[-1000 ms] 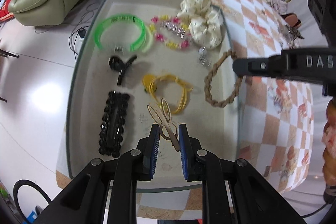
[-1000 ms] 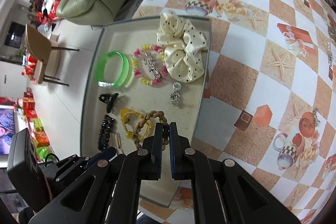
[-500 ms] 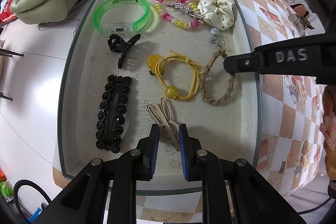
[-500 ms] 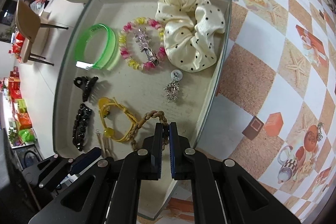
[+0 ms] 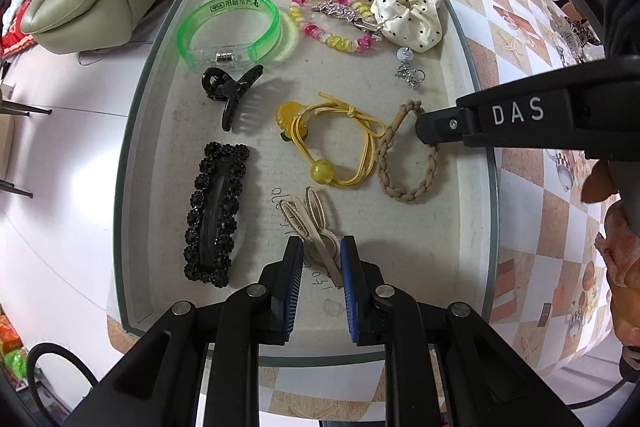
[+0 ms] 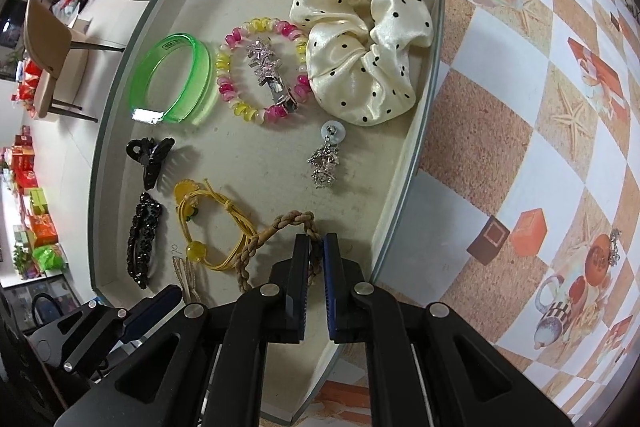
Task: Organize jewelry
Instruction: 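Open the left gripper over the tray while the right gripper releases the braided bracelet beside the yellow tie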
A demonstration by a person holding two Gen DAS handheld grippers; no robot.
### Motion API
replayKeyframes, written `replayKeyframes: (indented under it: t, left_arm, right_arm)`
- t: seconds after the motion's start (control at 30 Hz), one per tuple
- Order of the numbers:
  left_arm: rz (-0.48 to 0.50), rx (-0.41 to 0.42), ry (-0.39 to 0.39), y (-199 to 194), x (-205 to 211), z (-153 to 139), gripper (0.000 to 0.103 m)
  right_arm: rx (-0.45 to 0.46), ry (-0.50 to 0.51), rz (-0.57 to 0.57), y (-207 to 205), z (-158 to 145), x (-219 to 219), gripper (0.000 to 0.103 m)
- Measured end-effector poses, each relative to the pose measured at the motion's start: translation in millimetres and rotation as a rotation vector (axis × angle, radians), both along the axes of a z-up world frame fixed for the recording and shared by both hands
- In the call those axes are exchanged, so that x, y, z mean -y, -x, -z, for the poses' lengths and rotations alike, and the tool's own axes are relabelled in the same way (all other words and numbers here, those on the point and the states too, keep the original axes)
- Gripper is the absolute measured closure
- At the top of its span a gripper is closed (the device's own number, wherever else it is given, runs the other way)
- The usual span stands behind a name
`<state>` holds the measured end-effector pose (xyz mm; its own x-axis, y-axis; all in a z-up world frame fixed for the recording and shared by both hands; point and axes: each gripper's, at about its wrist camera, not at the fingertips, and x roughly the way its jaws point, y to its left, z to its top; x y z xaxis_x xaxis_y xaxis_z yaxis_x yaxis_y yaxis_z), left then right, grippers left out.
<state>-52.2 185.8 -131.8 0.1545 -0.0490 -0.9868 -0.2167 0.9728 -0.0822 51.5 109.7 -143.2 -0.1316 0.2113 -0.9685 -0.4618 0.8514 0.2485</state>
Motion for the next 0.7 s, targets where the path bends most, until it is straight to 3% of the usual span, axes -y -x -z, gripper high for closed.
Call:
replayKeyframes:
  t: [0.2,0.27,0.63,0.67,0.7]
  left_arm:
    - [0.004,-0.007,-0.014,-1,3,-4,0.079]
    - [0.003,-0.013,-0.016,-2,4,-3,0.079]
    - [0.008,-0.035,-0.034,-5,10,7,0.078]
    - [0.008,-0.035,-0.033,-6,11,7,0.061]
    - [0.004,-0.029,-0.039,-6,12,6,0.028]
  right_arm:
    - [0.012,-0.042,0.01,-1,-20,5,0.07]
    - [0.022,-0.049,0.019,0,-26,7,0.066]
    - [0.067,-0.079,0.136,0,-63,49,0.066]
    - [0.066,-0.078,0.14,1,-64,51,0.066]
    - [0.064,-0.078,0.144,2,-66,55,0.065]
